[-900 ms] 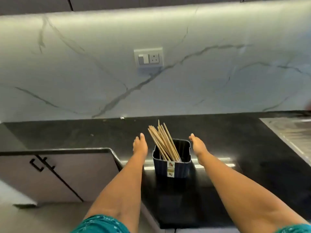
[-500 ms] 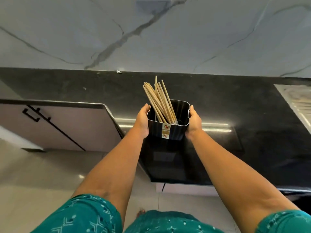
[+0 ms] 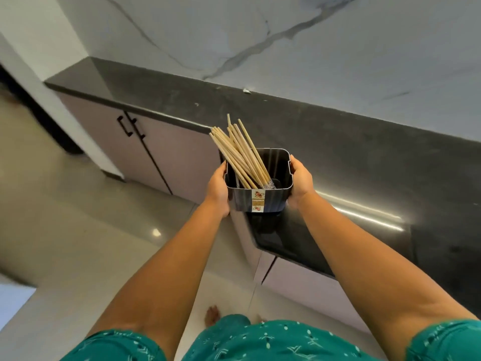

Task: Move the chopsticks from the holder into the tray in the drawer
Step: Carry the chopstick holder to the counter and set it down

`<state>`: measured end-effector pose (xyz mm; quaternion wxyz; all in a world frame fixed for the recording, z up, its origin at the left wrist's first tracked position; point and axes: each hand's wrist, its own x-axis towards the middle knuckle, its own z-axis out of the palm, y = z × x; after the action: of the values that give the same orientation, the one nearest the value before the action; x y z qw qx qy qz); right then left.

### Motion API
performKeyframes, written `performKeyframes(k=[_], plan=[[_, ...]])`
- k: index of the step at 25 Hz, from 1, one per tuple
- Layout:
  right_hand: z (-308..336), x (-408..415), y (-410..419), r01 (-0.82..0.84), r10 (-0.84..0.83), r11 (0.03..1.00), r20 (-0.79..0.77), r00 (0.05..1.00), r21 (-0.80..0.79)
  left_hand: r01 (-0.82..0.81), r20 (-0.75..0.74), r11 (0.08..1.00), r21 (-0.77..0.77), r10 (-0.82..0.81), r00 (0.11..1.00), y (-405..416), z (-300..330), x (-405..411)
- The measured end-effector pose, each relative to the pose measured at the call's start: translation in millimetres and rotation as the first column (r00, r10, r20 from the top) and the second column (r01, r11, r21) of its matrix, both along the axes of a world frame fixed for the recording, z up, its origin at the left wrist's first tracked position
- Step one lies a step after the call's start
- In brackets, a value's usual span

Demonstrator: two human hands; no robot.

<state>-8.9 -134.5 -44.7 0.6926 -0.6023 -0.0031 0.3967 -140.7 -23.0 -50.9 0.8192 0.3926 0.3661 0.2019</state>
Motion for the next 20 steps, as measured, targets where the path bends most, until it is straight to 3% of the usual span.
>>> performKeyframes(k=[6, 11, 16, 20], plan=[[1.9, -107.7, 53.5, -0.330, 0.329, 0.944, -0.030, 0.944, -0.018, -0.316, -0.032, 0.944, 0.096, 0.320, 0.947, 5.6, -4.0, -135.4], [1.3, -225.6, 94.4, -0.540, 0.539, 0.842, -0.030, 0.841, -0.005, -0.594, -0.035, 0.797, 0.112, 0.600, 0.799, -5.1, -6.6, -264.6], [10.6, -416.5, 93.9, -0.797, 0.797, 0.603, -0.057, 0.601, 0.033, -0.804, -0.043, 0.572, 0.165, 0.818, 0.574, -54.4, -2.5, -450.3], [13.5, -558.1, 69.7, -0.912, 0.915, 0.404, -0.044, 0.402, 0.075, -0.874, -0.074, 0.425, 0.237, 0.904, 0.420, -111.9, -2.5, -587.3]])
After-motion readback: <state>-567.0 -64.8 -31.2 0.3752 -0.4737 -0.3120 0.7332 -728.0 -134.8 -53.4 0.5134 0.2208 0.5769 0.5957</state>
